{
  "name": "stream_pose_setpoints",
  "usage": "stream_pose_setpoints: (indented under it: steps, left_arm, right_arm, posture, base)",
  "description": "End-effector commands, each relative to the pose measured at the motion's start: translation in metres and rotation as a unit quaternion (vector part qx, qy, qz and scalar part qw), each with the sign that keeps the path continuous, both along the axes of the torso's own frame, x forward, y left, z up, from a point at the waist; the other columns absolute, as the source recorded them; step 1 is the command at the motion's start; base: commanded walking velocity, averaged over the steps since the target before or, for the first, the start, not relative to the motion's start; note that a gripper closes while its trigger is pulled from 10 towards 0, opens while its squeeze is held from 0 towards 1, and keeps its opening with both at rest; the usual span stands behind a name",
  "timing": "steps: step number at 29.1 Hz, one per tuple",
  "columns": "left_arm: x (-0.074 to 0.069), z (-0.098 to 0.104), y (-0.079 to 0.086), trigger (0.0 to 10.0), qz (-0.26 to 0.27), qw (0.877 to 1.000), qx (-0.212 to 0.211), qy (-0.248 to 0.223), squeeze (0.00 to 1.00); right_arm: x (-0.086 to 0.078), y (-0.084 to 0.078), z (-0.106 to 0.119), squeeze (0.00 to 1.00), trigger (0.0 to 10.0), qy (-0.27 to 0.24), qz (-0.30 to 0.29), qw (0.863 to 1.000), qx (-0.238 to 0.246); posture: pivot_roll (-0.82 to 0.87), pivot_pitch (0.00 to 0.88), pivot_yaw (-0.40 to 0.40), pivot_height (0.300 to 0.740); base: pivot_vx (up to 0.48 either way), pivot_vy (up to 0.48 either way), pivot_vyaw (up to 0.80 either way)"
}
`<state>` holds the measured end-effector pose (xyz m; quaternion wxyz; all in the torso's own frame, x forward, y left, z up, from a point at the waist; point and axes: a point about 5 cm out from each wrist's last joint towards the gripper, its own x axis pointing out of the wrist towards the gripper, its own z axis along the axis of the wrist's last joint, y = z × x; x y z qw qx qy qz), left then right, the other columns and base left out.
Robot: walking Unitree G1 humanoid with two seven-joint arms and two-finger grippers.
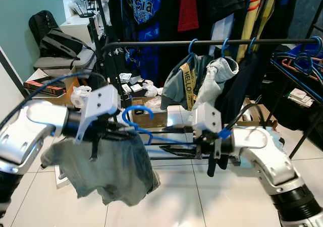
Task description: Hang hanger
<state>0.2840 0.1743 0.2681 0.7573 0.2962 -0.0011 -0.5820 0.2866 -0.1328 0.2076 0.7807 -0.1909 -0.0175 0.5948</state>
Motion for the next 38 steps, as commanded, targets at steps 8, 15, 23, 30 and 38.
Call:
stream_pose_setpoints:
  steps: [8, 15, 23, 30, 38]
  left_arm:
    - [0.008, 0.016, 0.019, 0.0, 0.029, 0.999, -0.015, -0.043, 0.00]
    - [0.009, 0.035, 0.031, 0.0, 0.042, 0.995, -0.039, -0.081, 0.00]
    - [0.008, 0.069, 0.029, 0.0, 0.010, 0.984, -0.099, -0.148, 0.00]
    - [0.001, 0.080, 0.021, 0.0, -0.047, 0.976, -0.125, -0.170, 0.00]
    - [-0.004, 0.079, 0.012, 0.4, -0.100, 0.973, -0.123, -0.165, 0.00]
  right_arm:
    - [-0.008, -0.047, 0.003, 1.00, 10.0, 0.032, -0.056, 0.998, 0.019]
    - [-0.023, -0.078, -0.003, 1.00, 10.0, 0.065, -0.094, 0.993, 0.032]
    - [-0.038, -0.088, -0.030, 0.00, 10.0, 0.148, -0.125, 0.974, 0.114]
    - [-0.028, -0.086, -0.028, 0.00, 10.0, 0.163, -0.147, 0.945, 0.240]
    - [-0.016, -0.084, -0.015, 0.00, 10.0, 0.157, -0.154, 0.921, 0.320]
  posture:
    - [-0.06, 0.000, 0.067, 0.740]
    - [-0.07, 0.000, 0.070, 0.740]
    - [-0.07, 0.000, 0.070, 0.740]
    - [-0.06, 0.000, 0.066, 0.740]
    - [-0.07, 0.000, 0.070, 0.740]
  base:
    - [0.000, 0.000, 0.00]
    - [0.000, 0.000, 0.00]
    - [0.000, 0.000, 0.00]
    - [0.000, 0.000, 0.00]
    - [0.000, 0.000, 0.00]
